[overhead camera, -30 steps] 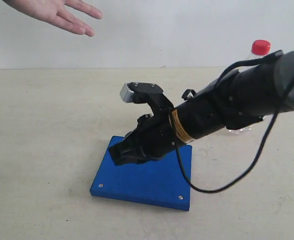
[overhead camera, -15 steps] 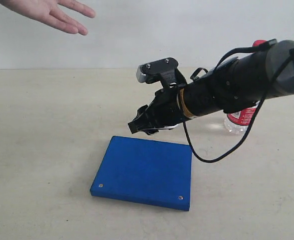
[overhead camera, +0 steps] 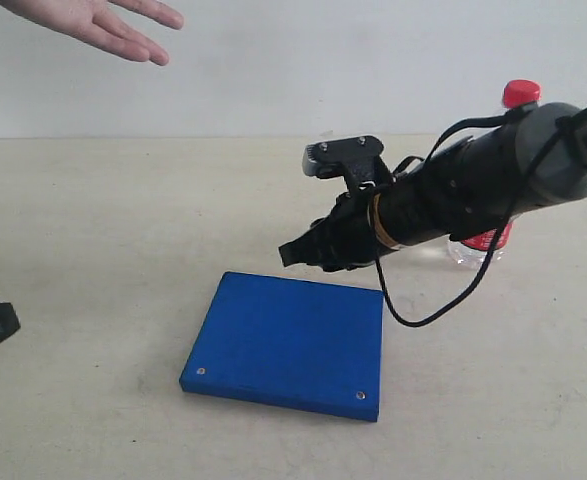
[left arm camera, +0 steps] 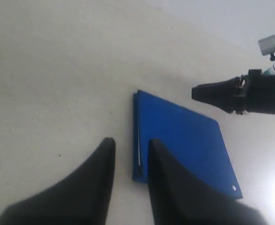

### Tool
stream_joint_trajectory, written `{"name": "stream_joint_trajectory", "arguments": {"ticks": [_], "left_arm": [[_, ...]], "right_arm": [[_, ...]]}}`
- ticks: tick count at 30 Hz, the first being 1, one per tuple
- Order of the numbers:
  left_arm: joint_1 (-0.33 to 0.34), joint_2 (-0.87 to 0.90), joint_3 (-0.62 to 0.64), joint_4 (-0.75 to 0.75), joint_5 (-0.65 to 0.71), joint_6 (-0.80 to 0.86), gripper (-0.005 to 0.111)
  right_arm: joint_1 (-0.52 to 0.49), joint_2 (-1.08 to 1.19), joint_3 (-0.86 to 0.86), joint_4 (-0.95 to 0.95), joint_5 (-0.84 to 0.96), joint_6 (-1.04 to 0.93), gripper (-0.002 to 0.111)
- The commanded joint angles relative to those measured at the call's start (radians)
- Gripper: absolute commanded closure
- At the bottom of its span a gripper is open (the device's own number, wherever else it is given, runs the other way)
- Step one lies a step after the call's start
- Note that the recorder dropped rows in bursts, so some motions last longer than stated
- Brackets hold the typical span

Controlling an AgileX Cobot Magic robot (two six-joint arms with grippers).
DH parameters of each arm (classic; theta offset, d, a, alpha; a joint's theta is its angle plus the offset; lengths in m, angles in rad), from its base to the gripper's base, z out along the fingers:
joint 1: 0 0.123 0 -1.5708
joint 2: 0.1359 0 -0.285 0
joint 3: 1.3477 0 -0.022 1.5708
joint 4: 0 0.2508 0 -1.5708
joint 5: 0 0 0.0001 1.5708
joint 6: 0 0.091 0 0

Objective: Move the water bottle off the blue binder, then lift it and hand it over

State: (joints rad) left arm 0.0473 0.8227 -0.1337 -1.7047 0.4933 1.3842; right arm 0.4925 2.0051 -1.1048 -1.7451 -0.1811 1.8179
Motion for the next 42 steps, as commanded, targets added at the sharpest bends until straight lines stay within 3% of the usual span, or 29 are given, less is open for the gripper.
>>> {"name": "stream_joint_trajectory", "arguments": {"ticks": [1,9,16,22,27,31,36,39,42], "left_arm": [[0.002,0.180,-0.018,-0.040,0.115,0.155,0.083],[0.002,0.412,-0.026,-0.040,0.281,0.264,0.083],[0.002,0.518,-0.069,-0.040,0.295,0.285,0.083],[0.002,0.532,-0.107,-0.040,0.336,0.285,0.083],[0.002,0.532,-0.106,-0.040,0.365,0.285,0.083],[0.002,0.532,-0.093,-0.040,0.363,0.285,0.083],[0.002,0.532,-0.077,-0.040,0.363,0.299,0.081],[0.002,0.533,-0.076,-0.040,0.375,0.290,0.066],[-0.002,0.548,-0.051,-0.040,0.393,0.262,0.047]], "right_arm": [[-0.007,0.040,-0.005,0.001,0.012,-0.013,0.081],[-0.019,0.045,-0.005,0.001,0.012,-0.011,0.081],[-0.094,0.045,0.005,0.001,-0.403,0.083,0.081],[-0.114,0.035,0.011,0.001,-0.741,0.042,0.081],[-0.114,0.020,0.011,0.001,-0.602,0.026,0.081],[-0.114,0.020,0.011,0.001,-0.599,0.001,0.078],[-0.112,0.020,0.011,0.001,-0.694,-0.067,0.045],[-0.112,0.020,0.011,0.001,-0.642,-0.067,0.043],[-0.112,0.027,0.011,0.001,-0.564,-0.065,0.050]]}}
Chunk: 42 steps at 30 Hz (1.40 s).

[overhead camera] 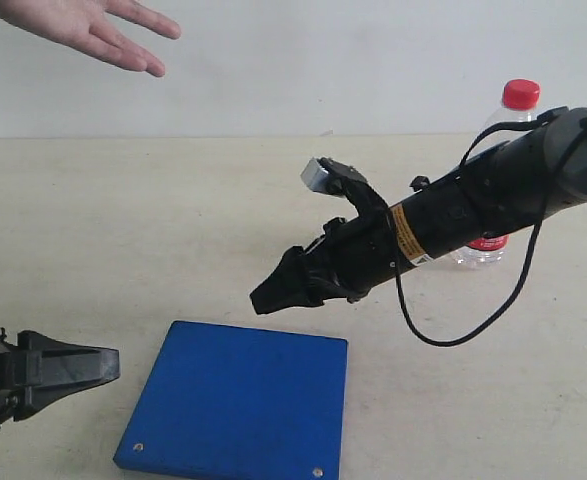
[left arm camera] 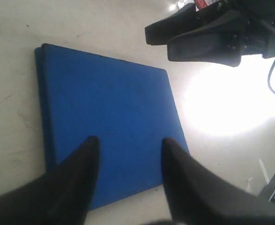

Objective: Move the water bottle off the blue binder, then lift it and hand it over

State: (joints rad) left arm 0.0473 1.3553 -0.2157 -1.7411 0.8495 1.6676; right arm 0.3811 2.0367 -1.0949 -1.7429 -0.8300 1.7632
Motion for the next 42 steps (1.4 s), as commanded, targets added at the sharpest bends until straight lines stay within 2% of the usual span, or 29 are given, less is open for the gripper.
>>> {"name": "stream_joint_trajectory", "arguments": {"ticks": [1,3,10,22,29,35,42], "left_arm": [[-0.002,0.024,0.040,-0.003,0.037,-0.023,0.045],[-0.002,0.048,0.065,-0.003,0.037,-0.023,0.044],[-0.002,0.139,0.104,-0.003,0.119,-0.011,0.044],[-0.002,0.252,0.082,-0.003,0.118,0.015,0.044],[-0.002,0.331,0.029,-0.003,0.065,0.027,0.047],[-0.002,0.373,-0.072,-0.003,0.118,-0.012,0.047],[-0.002,0.375,-0.122,-0.003,0.127,-0.012,0.047]], "right_arm": [[-0.001,-0.002,0.002,-0.002,0.087,-0.007,0.053],[-0.001,0.008,0.002,-0.002,0.087,0.001,0.058],[-0.003,0.013,0.006,-0.002,0.141,0.078,0.058],[-0.003,0.013,0.155,-0.002,0.098,0.041,0.058],[-0.003,0.010,0.165,-0.002,-0.088,0.084,0.058],[-0.001,0.010,0.165,-0.002,-0.280,0.122,0.058],[0.003,0.010,0.165,-0.002,-0.363,0.149,0.058]]}}
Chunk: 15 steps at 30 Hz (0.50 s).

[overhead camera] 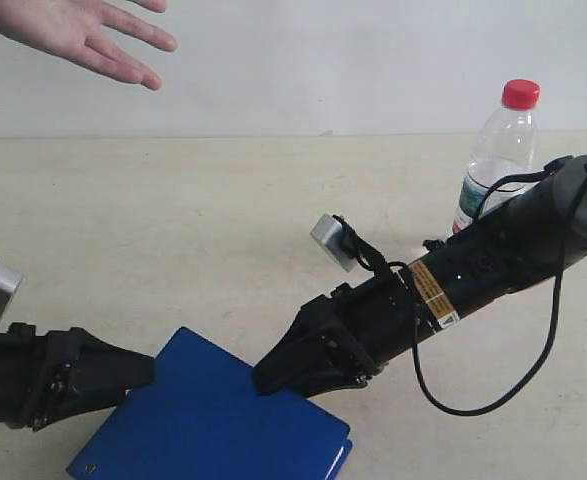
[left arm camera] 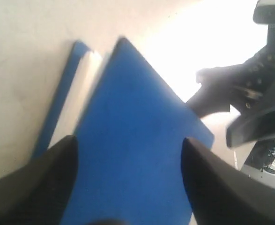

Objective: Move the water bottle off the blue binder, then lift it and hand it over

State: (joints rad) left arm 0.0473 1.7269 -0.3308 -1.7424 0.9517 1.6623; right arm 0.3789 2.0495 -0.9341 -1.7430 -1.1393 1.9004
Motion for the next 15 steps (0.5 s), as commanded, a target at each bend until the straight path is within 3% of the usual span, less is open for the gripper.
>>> {"name": "stream_joint_trajectory", "arguments": {"ticks": [1,15], "left_arm": [[-0.002,0.003,-0.007,-0.002,0.030,-0.007,0.047],[0.000,0.003,-0.005,-0.002,0.206,0.004,0.047]], "right_arm": [[0.010,-0.003,0.004,-0.001,-0.064,0.012,0.058],[0.199,-0.003,0.004,-0.001,-0.028,-0.015,0.058]]}}
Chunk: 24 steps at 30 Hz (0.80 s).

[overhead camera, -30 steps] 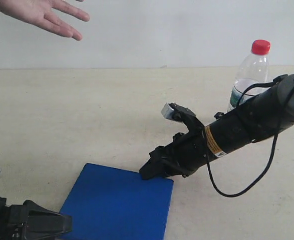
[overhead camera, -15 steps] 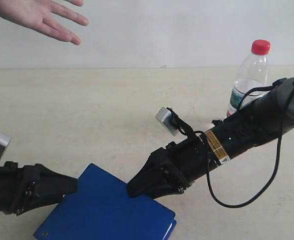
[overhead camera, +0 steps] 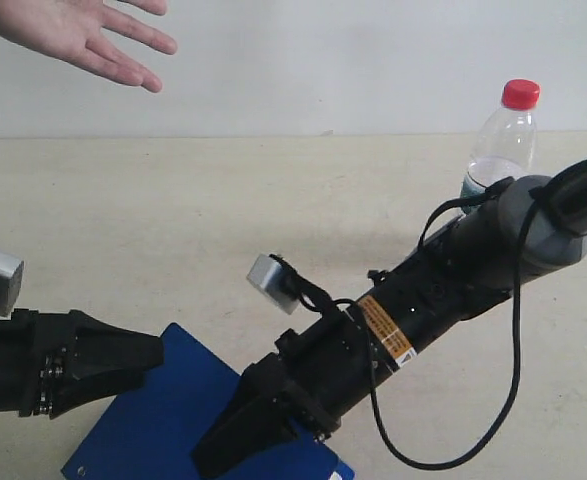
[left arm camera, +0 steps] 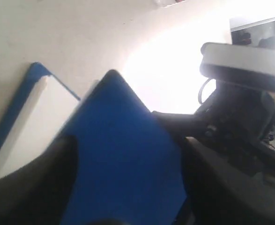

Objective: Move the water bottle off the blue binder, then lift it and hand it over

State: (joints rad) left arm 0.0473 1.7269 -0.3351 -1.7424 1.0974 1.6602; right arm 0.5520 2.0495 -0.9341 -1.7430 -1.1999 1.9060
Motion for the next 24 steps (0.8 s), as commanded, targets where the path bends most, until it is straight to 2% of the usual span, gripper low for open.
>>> {"name": "stream_joint_trajectory", "arguments": {"ticks": [1,3,5,7,8,14,17,21,24], "left_arm": [[0.000,0.003,-0.001,-0.002,0.062,0.019,0.047],[0.000,0.003,-0.003,-0.002,0.060,0.046,0.047],[0.000,0.001,-0.003,-0.002,0.060,0.076,0.047],[0.013,-0.011,-0.007,-0.002,0.060,0.091,0.047],[0.018,-0.019,-0.007,-0.002,0.060,0.091,0.047],[0.100,-0.152,-0.008,-0.002,0.058,0.082,0.051],[0.120,-0.246,0.003,0.009,0.046,0.075,0.052],[0.120,-0.353,0.053,0.080,-0.071,0.075,0.052],[0.118,-0.391,0.105,0.047,-0.147,0.092,0.050]], "right_arm": [[0.026,-0.003,0.004,-0.001,0.037,-0.026,0.059],[0.026,-0.003,0.004,-0.001,0.051,-0.045,0.067],[0.026,-0.003,0.004,-0.001,0.063,-0.063,0.083],[0.026,-0.003,0.004,-0.001,0.078,-0.103,0.104],[0.026,-0.003,0.004,-0.001,0.085,-0.127,0.108],[0.026,-0.012,0.004,-0.001,0.148,-0.248,0.108],[0.026,-0.055,0.004,-0.001,0.218,-0.267,0.108],[0.026,-0.153,0.004,-0.001,0.310,-0.332,0.108],[0.026,-0.228,0.004,-0.001,0.322,-0.360,0.108]]}}
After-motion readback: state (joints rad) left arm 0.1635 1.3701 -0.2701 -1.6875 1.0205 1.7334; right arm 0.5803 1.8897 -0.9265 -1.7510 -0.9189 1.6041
